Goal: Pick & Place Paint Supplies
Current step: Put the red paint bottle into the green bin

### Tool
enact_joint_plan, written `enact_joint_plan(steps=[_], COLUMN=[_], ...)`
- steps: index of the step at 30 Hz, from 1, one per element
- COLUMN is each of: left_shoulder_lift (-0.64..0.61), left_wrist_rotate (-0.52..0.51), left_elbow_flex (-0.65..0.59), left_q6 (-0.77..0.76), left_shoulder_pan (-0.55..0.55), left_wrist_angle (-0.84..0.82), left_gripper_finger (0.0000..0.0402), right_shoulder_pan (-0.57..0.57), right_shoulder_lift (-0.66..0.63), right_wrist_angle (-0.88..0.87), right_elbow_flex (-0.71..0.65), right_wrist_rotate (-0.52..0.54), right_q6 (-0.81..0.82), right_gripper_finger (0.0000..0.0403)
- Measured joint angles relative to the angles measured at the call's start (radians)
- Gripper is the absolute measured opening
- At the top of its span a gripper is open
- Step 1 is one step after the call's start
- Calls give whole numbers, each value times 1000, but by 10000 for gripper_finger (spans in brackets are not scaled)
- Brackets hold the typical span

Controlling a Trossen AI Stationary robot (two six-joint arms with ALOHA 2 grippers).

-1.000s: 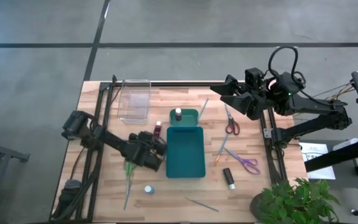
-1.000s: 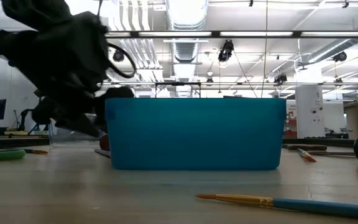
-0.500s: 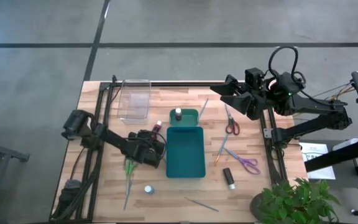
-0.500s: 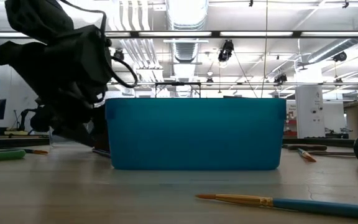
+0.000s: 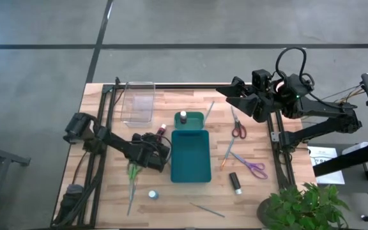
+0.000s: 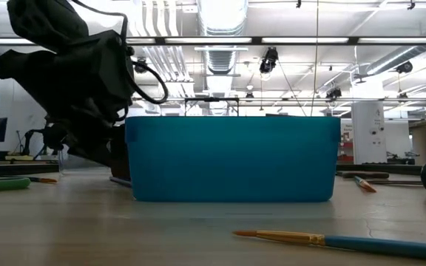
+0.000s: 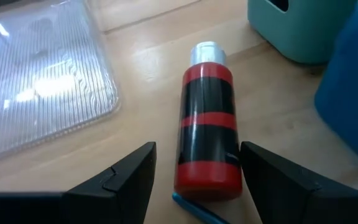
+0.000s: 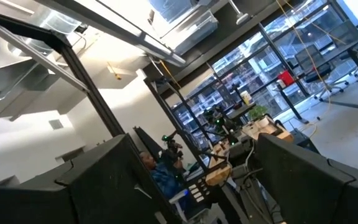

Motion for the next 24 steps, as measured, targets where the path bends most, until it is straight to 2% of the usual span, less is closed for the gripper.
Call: enact_joint_plan(steps=[7, 17, 24], left_shoulder_lift=[0, 0, 0], left_wrist_rotate=[7, 40, 40], left_elbow_flex=[-20, -51, -51], left_q6=[-1, 0, 0], left_shoulder_pan=[7, 9, 9], left_wrist_angle=[27, 109, 111], left_gripper_finger=[232, 144, 153], right_shoulder_pan=[0, 0, 0], right_shoulder_lift=[0, 0, 0], right_wrist_angle=[0, 0, -1], right_elbow_flex=[0, 0, 0], right_wrist_rotate=[4, 4, 3], right_q6=[0, 2, 3], right_gripper_finger=[353, 353, 353])
